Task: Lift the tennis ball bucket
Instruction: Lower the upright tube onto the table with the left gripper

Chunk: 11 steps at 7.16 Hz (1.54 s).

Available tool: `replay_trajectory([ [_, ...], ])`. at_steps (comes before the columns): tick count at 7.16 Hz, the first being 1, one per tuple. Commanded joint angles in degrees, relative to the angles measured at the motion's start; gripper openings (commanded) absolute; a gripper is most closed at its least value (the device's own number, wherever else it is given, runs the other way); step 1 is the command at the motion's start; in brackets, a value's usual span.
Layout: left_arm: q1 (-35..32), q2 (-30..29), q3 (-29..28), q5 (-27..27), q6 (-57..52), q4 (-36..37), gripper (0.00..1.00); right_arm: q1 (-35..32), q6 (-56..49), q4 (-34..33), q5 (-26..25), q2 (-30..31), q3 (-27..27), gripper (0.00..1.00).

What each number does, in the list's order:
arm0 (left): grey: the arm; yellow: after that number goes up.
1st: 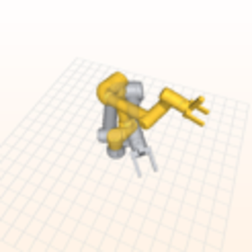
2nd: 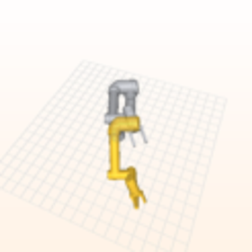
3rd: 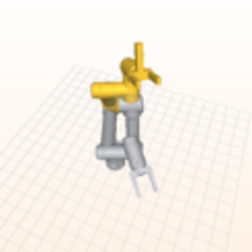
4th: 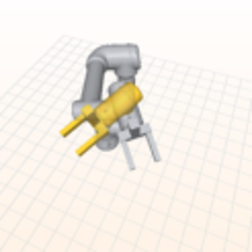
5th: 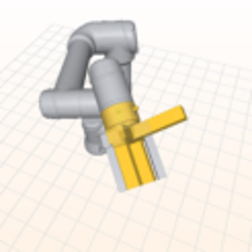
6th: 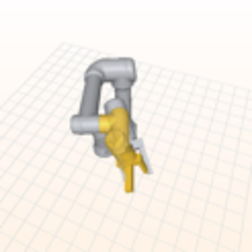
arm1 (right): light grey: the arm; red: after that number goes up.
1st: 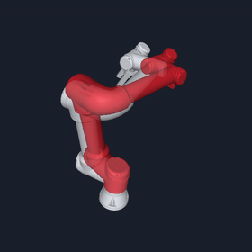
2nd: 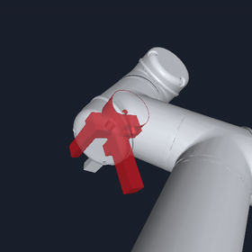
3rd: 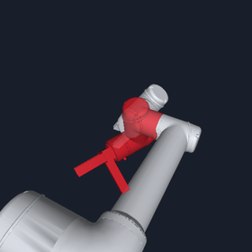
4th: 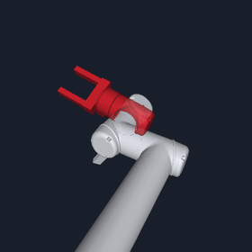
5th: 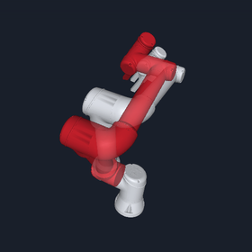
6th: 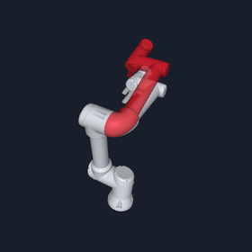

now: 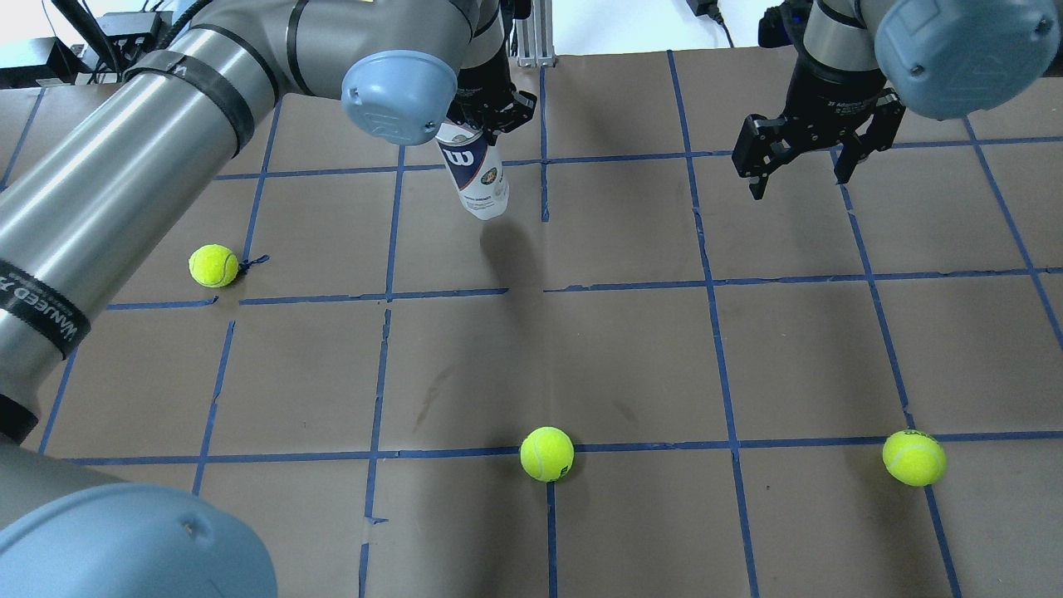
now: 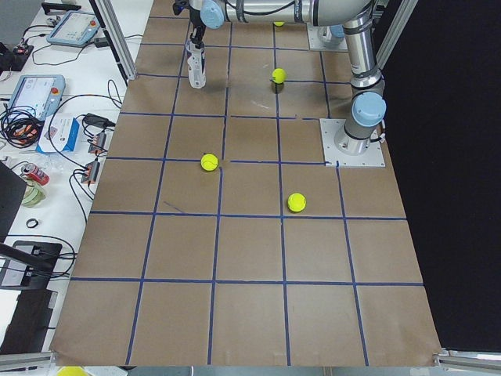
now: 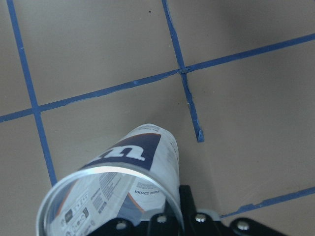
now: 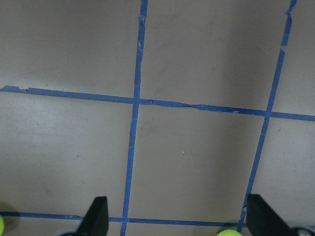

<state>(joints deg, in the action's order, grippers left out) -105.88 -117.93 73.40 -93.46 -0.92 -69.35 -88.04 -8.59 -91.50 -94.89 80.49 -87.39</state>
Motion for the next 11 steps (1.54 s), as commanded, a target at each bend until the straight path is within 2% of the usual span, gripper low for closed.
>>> replay_trajectory([
  [1, -0.1, -0.5, 0.2, -2.3, -3.4, 0.2, 0.03, 0.3, -0.3, 0.2, -0.7, 0.5, -0.1, 1.00],
  [2, 0.0, -1.8, 0.7, -2.1, -4.6, 0.8, 0.09, 0.8, -0.3, 0.4, -0.2, 3.0, 0.1, 1.00],
  [3, -0.1, -3.6, 0.6, -2.0, -5.6, 1.1, 0.11, -0.4, 0.2, 0.4, 0.0, 3.4, -0.5, 1.00],
  [4, -0.1, -3.2, -0.4, -1.6, -5.7, 0.9, 0.38, 0.1, -0.1, 0.1, -0.1, 1.1, -0.5, 1.00],
  [5, 0.0, -2.8, -0.4, -0.5, -5.5, 0.4, 0.99, 0.1, -0.1, -0.7, -0.8, 1.2, -0.6, 1.00],
  [7, 0.2, -0.5, -0.5, -0.7, -4.8, 0.1, 1.00, 0.1, 0.9, -0.7, -0.1, 0.3, -0.3, 1.00],
  [9, 2.6, 5.9, 0.9, -0.6, -3.7, -5.6, 1.00, 0.0, 0.9, 0.4, -0.5, 2.4, -1.0, 1.00],
  [10, 3.5, 9.3, 2.3, -0.6, -1.6, -9.7, 1.00, 0.1, 0.8, 0.2, 0.0, 1.4, -0.9, 1.00],
  [11, 3.9, 12.9, 6.4, -0.5, 2.6, -9.9, 1.00, -0.1, 0.6, 0.4, -0.1, 2.2, -0.3, 1.00],
])
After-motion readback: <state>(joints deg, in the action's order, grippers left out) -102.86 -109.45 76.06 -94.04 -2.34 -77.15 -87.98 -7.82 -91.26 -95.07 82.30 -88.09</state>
